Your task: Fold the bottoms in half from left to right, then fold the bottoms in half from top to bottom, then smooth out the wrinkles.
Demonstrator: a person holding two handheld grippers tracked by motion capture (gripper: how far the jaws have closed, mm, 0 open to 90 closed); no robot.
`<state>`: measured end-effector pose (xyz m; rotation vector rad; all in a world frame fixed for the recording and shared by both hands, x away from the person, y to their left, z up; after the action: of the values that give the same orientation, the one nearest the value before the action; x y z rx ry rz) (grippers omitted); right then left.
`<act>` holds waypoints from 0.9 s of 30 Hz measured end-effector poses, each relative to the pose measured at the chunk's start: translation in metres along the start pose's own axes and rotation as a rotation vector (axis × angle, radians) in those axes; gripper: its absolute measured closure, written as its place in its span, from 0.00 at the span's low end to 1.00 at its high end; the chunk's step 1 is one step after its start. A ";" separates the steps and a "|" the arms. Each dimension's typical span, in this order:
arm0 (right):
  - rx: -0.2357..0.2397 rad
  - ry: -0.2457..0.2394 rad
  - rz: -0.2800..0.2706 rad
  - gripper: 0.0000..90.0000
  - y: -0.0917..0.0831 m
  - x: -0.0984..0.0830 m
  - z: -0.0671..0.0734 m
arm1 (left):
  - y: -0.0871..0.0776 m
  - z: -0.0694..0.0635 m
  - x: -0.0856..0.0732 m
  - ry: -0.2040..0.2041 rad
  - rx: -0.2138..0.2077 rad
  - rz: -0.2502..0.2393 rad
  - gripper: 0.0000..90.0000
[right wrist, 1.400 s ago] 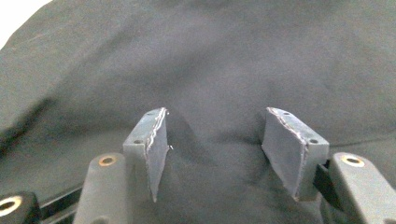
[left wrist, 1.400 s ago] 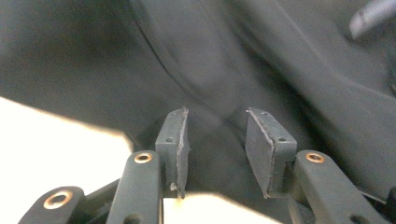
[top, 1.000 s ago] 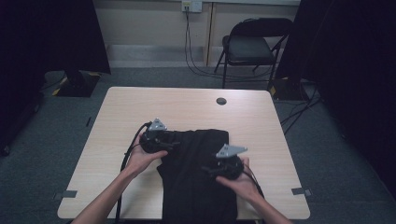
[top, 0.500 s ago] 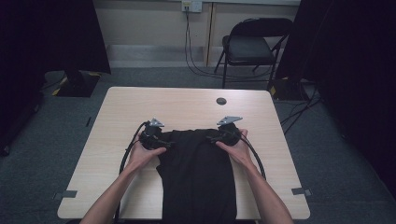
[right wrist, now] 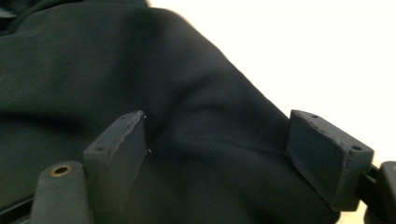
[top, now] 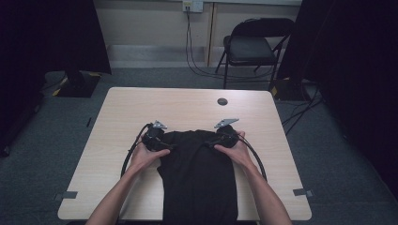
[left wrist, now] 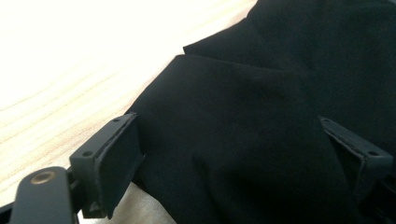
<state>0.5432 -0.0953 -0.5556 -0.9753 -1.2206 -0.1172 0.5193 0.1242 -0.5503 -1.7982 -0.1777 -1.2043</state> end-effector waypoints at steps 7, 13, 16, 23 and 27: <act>0.021 -0.006 0.010 0.51 -0.004 0.002 0.007 | -0.001 -0.015 0.004 -0.008 -0.125 -0.012 0.67; 0.071 0.012 -0.003 0.87 -0.005 0.004 0.012 | 0.000 -0.014 0.003 -0.081 -0.181 -0.064 0.83; 0.085 0.046 -0.013 0.93 -0.004 0.004 0.012 | 0.001 -0.011 0.005 -0.098 -0.176 -0.082 0.87; 0.043 0.030 -0.001 0.94 -0.004 0.010 0.007 | 0.002 -0.003 0.013 -0.080 -0.139 -0.092 0.88; 0.014 0.063 -0.059 0.95 -0.009 0.025 -0.002 | 0.001 0.004 0.027 -0.059 -0.080 -0.112 0.88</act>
<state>0.5490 -0.0919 -0.5295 -0.9168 -1.1909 -0.1844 0.5364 0.1175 -0.5303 -1.9165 -0.2710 -1.2530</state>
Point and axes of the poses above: each handheld gripper's, and its own axes: y roughly forward along the jaws, x roughly out of its top, z roughly to its left, the point moved 8 cm from there along y, roughly forward along the jaws, and after that the axes turned 10 degrees about -z, right-handed, at the moved point
